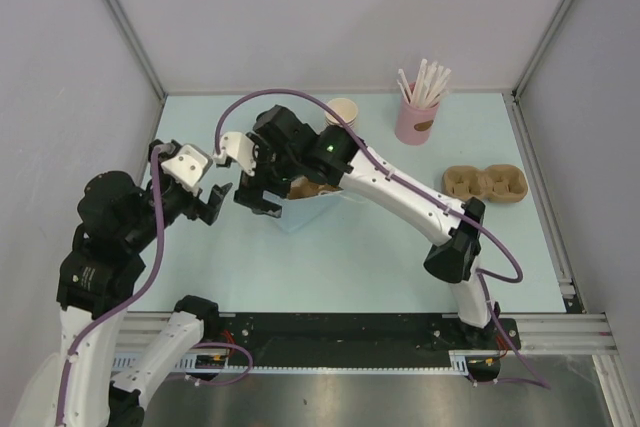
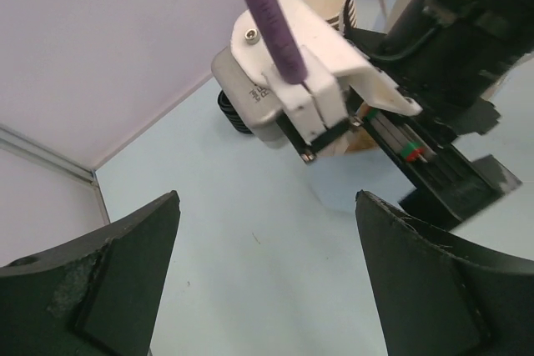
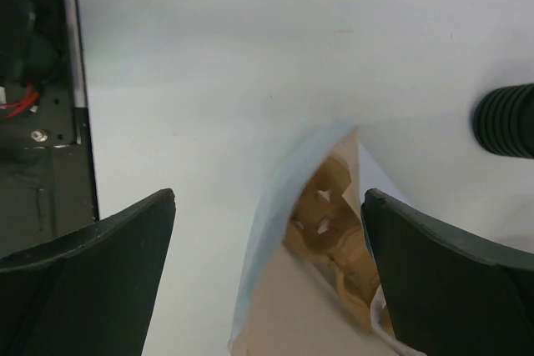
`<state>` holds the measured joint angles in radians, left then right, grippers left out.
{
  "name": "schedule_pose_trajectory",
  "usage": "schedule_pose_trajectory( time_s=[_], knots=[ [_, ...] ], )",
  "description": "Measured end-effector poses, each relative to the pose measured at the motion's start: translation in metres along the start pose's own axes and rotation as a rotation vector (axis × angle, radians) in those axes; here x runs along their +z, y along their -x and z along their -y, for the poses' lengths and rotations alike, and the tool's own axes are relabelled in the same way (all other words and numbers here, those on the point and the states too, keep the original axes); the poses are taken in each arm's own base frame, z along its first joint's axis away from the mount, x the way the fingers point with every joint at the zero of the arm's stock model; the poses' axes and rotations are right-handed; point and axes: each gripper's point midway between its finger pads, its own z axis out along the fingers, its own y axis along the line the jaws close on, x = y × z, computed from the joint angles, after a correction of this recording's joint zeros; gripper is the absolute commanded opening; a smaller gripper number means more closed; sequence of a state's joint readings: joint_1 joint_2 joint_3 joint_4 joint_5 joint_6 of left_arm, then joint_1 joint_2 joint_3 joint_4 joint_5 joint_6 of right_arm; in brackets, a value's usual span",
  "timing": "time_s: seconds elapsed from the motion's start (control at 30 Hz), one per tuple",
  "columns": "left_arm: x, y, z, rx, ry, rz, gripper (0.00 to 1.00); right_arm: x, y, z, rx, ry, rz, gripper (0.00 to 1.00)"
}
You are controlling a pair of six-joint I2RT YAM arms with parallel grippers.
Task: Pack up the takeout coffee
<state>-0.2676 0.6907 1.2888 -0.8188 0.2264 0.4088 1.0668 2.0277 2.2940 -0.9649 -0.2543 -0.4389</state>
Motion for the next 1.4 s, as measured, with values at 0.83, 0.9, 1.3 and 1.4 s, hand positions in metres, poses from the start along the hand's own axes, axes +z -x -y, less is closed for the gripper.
schedule_pose_trajectory(
  time_s=[0.83,0.9,1.3,1.4],
  knots=[
    [0.010,-0.019,0.005,-0.012,-0.016,-0.050,0.91,-0.011,-0.051,0.103,0.050,-0.364,-0.049,1.00],
    [0.010,-0.019,0.005,-0.012,-0.016,-0.049,0.91,-0.011,-0.055,0.109,0.061,-0.395,-0.033,1.00],
    [0.014,-0.026,0.007,-0.016,-0.025,-0.064,0.91,-0.014,-0.055,0.149,0.101,-0.557,0.098,1.00],
    [0.014,-0.027,0.007,-0.016,-0.025,-0.064,0.91,-0.019,-0.056,0.154,0.120,-0.531,0.108,1.00]
  ],
)
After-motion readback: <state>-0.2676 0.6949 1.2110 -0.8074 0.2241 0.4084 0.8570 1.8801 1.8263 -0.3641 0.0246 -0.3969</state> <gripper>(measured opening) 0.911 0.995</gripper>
